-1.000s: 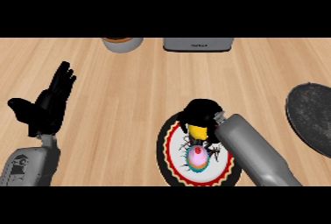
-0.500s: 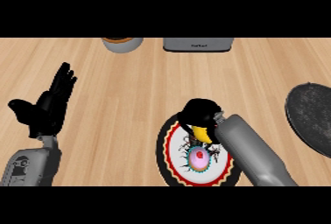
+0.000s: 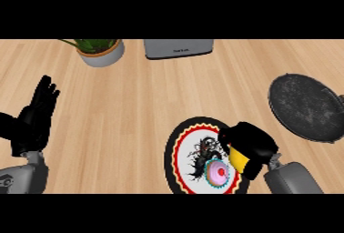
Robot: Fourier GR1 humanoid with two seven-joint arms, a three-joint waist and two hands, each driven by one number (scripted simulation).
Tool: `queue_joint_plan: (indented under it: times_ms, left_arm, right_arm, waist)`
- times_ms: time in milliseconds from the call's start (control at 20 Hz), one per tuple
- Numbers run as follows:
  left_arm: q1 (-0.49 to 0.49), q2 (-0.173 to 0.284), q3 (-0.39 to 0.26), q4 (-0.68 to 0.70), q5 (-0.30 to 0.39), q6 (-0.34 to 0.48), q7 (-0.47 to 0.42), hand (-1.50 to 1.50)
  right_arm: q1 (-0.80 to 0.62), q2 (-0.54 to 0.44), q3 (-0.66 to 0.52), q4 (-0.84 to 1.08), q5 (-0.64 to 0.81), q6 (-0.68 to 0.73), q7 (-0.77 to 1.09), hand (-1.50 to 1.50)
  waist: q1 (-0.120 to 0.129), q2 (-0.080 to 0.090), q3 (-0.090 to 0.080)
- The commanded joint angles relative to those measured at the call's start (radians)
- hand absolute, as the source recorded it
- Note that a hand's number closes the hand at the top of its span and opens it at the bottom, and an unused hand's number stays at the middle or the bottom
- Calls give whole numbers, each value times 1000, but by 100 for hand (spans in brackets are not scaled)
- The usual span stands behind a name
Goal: Pick the lemon from the plate and place it in the pan
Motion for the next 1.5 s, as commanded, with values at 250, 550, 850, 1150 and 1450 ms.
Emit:
queue_joint_plan:
  times_ms: [250,550,850,1150,1450]
  left_arm:
    - [52,7,15,-40,7,-2,-11,0]
    - [2,-8,-26,-28,-1,-16,8,0]
    - [-36,-22,-58,-13,-2,-43,-17,0]
    - [-63,-36,-74,-18,-4,-44,2,0]
    - [-135,-25,-78,10,-1,-59,35,0]
  right_arm:
    - [401,-65,-214,-534,-233,-130,-39,150]
    - [636,-63,-461,-824,-490,-62,-22,150]
    - [493,-33,-707,-709,-840,71,113,150]
    - [263,-208,-835,-354,-798,28,50,150]
    - [35,-338,-840,53,-661,-124,-83,150]
  waist:
    - [-12,7,-1]
    - [55,33,0]
    - [128,46,0]
    - [153,50,1]
    - [175,58,3]
